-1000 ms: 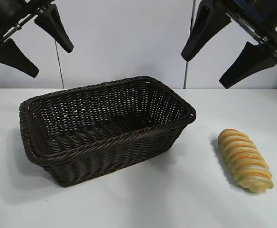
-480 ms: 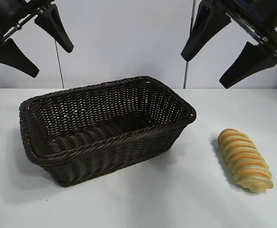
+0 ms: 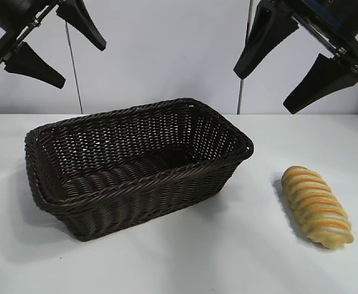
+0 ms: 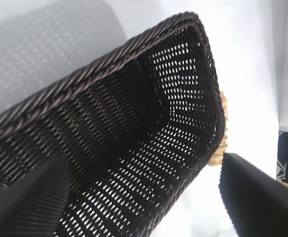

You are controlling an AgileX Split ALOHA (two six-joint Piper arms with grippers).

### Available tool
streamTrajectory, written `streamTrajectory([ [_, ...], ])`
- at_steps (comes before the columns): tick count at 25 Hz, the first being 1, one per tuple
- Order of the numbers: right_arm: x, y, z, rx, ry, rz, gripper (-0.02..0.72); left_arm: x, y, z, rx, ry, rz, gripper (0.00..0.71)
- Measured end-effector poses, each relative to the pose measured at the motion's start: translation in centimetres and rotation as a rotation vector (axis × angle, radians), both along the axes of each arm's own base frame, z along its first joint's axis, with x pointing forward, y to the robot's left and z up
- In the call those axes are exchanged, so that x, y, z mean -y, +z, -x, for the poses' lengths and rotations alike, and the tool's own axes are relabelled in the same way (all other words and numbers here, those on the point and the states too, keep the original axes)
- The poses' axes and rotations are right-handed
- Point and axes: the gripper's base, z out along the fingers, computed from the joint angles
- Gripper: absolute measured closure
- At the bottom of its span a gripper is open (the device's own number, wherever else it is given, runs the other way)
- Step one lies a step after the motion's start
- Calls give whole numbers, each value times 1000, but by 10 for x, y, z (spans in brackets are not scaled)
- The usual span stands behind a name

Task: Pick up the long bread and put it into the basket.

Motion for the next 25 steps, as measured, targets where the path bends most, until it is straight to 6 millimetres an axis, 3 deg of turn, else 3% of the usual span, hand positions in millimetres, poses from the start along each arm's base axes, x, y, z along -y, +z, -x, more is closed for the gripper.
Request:
streamTrajectory([
  [3,0,0,0,1,-1,0,135,-11,25,-2,36,-1,-22,126],
  [6,0,0,0,1,-1,0,135,-24,64,1,135,60,-155,136],
  [9,0,0,-1,6,-4,0,135,-40,98,20,205,148,-304,137],
  [12,0,0,-2,15,-10,1,135,-51,109,38,215,215,-393,140],
  [15,0,0,-2,16,-11,1,135,-54,86,47,124,219,-431,140],
  [20,0,0,-2,16,-11,1,135,-53,22,60,-94,166,-478,140],
  [25,0,0,-2,21,-14,1,135,-32,-15,70,-121,107,-495,140],
])
